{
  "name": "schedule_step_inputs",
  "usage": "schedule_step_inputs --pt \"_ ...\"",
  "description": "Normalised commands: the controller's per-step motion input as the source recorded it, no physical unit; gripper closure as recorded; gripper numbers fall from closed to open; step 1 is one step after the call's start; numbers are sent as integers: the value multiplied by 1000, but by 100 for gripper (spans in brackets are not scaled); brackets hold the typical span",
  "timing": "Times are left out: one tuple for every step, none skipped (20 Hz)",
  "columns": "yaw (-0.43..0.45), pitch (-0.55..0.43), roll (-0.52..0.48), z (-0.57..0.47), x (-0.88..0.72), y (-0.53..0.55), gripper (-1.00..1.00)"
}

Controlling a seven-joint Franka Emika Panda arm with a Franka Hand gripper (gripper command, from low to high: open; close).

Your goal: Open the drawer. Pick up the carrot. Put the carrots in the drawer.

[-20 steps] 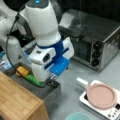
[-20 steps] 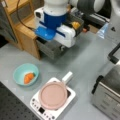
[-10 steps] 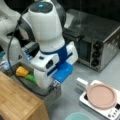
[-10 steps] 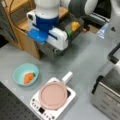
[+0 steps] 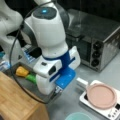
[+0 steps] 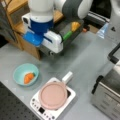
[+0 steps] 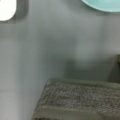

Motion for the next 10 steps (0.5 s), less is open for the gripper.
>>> schedule_step_inputs --pt "19 302 121 172 450 -210 -100" --pt "20 303 123 175 436 -198 -100" --pt "16 298 123 168 431 -186 -100" --pt "9 280 123 157 433 -177 -100" --pt "7 269 123 135 432 -170 -100" --pt "7 263 123 122 421 -164 -100" --pt "9 255 122 115 414 -166 -100" --pt "21 253 127 110 409 -178 -100" --pt "24 253 128 117 379 -180 -100" --pt "30 259 135 114 384 -189 -100"
